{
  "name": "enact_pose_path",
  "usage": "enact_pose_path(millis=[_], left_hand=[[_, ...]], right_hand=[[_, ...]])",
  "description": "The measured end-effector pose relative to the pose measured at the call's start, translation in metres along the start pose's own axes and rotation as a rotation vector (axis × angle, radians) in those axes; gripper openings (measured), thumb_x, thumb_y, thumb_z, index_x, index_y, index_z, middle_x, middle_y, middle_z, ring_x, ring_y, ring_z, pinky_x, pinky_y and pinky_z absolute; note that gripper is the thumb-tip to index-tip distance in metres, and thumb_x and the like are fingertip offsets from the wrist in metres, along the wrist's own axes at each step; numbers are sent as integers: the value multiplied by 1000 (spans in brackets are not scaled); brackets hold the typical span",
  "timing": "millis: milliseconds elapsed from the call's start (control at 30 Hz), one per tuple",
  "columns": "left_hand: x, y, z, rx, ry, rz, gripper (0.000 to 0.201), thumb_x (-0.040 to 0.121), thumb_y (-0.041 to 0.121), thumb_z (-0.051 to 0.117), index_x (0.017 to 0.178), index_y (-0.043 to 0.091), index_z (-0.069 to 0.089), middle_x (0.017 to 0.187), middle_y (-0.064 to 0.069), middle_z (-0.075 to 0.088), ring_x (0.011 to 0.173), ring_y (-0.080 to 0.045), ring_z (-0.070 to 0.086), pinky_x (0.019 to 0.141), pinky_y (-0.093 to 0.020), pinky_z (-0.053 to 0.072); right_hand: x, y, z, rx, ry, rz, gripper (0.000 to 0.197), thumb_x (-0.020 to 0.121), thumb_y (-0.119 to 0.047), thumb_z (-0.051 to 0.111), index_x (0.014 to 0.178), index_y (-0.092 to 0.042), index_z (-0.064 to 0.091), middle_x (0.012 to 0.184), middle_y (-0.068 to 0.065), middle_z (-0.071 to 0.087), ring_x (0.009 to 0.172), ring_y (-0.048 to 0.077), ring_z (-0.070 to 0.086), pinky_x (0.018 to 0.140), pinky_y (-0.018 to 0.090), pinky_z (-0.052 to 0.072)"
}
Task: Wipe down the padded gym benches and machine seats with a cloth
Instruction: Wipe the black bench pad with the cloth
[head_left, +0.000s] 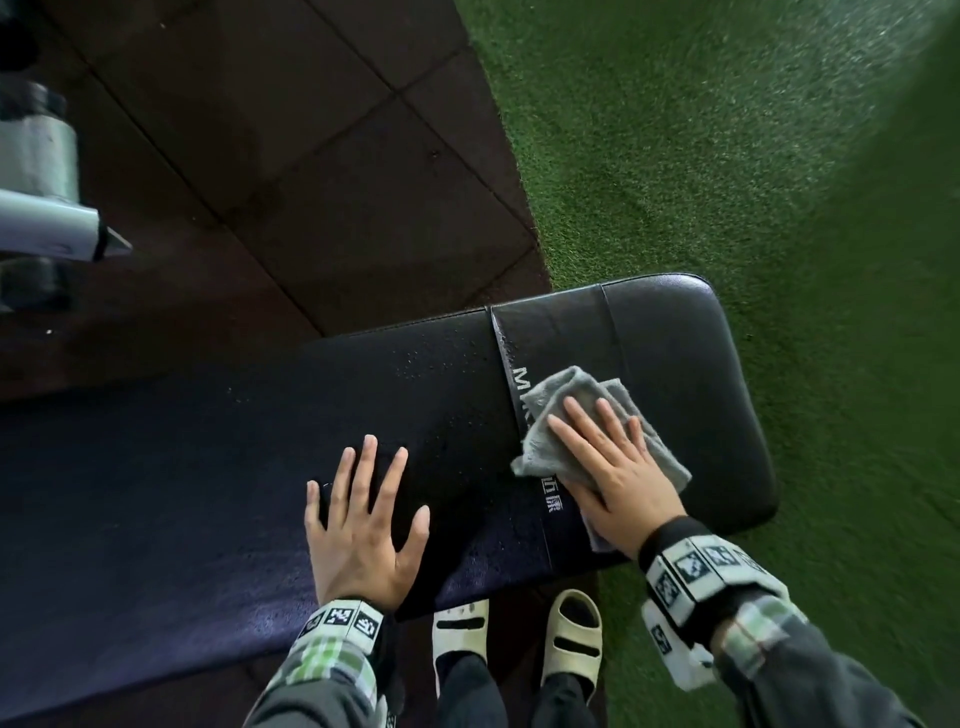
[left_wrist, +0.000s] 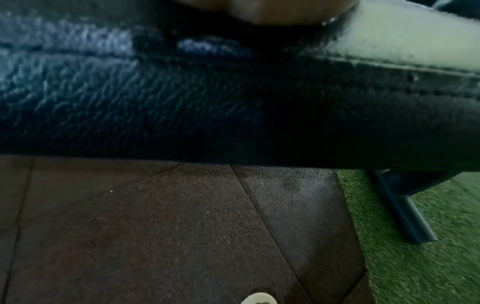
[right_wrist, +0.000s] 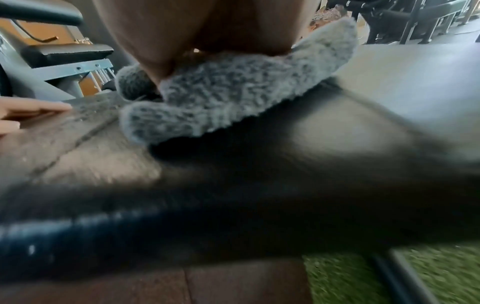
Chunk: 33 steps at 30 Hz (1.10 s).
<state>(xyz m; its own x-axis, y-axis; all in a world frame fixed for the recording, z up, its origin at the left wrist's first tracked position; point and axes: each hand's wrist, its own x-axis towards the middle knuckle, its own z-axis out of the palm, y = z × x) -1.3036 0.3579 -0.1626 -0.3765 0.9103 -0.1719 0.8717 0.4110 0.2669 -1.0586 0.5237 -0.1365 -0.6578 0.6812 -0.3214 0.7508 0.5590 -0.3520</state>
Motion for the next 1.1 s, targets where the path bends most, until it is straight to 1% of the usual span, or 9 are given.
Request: enact_pose_path(millis=[100, 233, 433, 533, 633, 767, 867, 967, 1100], left_hand=[[0, 0, -2, -20, -6, -11, 64, 89, 56, 39, 148, 32, 37, 162, 1, 24, 149, -21, 22, 118, -54, 11], [8, -1, -7, 0, -23, -20, 62, 89, 57, 37, 146, 34, 38, 162, 1, 24, 148, -20, 22, 118, -52, 6], [31, -8, -10, 40, -40, -80, 65, 90, 58, 34, 151, 36, 30, 164, -1, 14, 151, -23, 12, 118, -55, 2], [29, -6, -9, 38, -38, -80, 65, 89, 58, 36, 150, 37, 30, 164, -1, 15, 151, -24, 13, 118, -57, 6], [29, -7, -10, 32, -52, -87, 65, 88, 58, 36, 149, 36, 33, 164, 0, 16, 151, -24, 15, 117, -58, 8], [29, -6, -12, 7, -56, -70, 65, 88, 58, 37, 149, 36, 34, 164, -1, 18, 150, -25, 17, 117, -57, 6], [30, -6, -13, -14, -65, -71, 66, 87, 58, 39, 149, 37, 34, 164, -1, 18, 150, -25, 17, 117, -57, 5], [31, -7, -13, -22, -75, -70, 67, 86, 58, 40, 149, 37, 34, 164, 0, 18, 150, -25, 18, 118, -57, 4], [32, -7, -13, -33, -79, -69, 68, 85, 58, 41, 149, 38, 33, 163, -1, 20, 150, -26, 20, 117, -59, 6]], right_hand=[[-17, 17, -5, -39, 1, 164, 66, 88, -49, 32, 147, -42, 2, 155, -9, 14, 143, 19, 6, 114, 43, 1], [7, 30, -20, -41, -20, 386, 60, 85, -59, 12, 138, -52, -15, 148, -21, -21, 141, 16, -19, 113, 45, -13], [90, 24, -54, 38, -32, 478, 58, 97, -47, 27, 146, -43, -5, 155, -11, -16, 142, 27, -18, 112, 51, -10], [117, 6, -61, 29, -66, 426, 58, 98, -46, 27, 147, -41, -3, 156, -9, -15, 142, 29, -19, 111, 52, -12], [117, -18, -50, -74, -113, 183, 57, 98, -42, 29, 148, -38, 1, 157, -7, -9, 142, 30, -16, 110, 56, -8], [79, -20, -30, -163, -124, -94, 59, 91, -41, 33, 146, -39, 15, 154, -9, 18, 142, 26, 9, 113, 48, 1], [61, 2, -37, -136, -153, 9, 60, 88, -44, 30, 145, -44, 10, 154, -10, 18, 142, 21, 7, 113, 44, 3], [69, 27, -50, -97, -104, 232, 61, 86, -53, 13, 142, -49, -10, 152, -17, -13, 139, 12, -23, 116, 46, -6], [113, 26, -68, -32, -87, 386, 58, 97, -41, 31, 145, -46, -1, 154, -16, -16, 141, 21, -21, 113, 48, -11]])
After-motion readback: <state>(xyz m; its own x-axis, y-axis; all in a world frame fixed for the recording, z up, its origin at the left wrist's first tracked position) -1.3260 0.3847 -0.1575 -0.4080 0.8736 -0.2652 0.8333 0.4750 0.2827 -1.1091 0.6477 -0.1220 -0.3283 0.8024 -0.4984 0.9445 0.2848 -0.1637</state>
